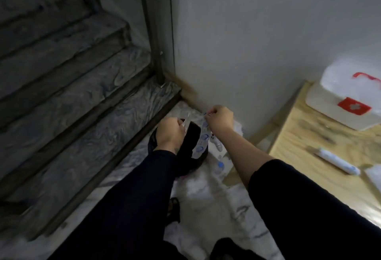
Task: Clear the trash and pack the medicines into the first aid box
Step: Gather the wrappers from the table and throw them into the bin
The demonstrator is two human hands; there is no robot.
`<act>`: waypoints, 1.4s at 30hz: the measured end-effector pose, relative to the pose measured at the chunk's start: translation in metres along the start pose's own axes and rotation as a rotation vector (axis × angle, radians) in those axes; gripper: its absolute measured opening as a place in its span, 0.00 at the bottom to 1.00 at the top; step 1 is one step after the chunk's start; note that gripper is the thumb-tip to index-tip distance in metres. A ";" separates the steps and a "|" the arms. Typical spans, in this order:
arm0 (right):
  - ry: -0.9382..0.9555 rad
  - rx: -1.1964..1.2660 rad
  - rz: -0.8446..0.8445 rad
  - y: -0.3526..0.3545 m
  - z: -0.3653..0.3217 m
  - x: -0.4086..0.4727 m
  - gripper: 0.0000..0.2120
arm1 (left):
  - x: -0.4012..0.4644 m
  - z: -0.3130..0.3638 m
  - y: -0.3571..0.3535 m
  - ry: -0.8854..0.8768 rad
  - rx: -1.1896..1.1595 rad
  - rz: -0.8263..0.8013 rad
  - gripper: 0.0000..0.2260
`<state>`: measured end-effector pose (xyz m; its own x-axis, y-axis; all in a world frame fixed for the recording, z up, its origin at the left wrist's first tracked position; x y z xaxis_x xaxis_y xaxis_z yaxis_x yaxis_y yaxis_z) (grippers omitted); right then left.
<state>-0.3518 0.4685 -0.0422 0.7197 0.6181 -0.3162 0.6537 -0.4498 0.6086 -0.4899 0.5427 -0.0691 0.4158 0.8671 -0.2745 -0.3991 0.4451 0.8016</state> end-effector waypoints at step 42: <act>0.012 -0.415 -0.030 0.094 -0.011 0.050 0.19 | 0.068 0.140 0.016 -0.698 0.848 -0.255 0.15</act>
<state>-0.2567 0.4639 0.0068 0.6975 0.6354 -0.3312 0.5227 -0.1350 0.8417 -0.3539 0.5771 -0.0002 0.8778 0.3398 -0.3376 0.3363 0.0648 0.9395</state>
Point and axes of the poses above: each hand's wrist, its own x-axis towards the middle knuckle, its own y-axis out of the back of the hand, z = x × y, the point moved 3 cm from there along x, towards the middle knuckle, and after that the axes turned 4 degrees about x, right-handed, at the moved point
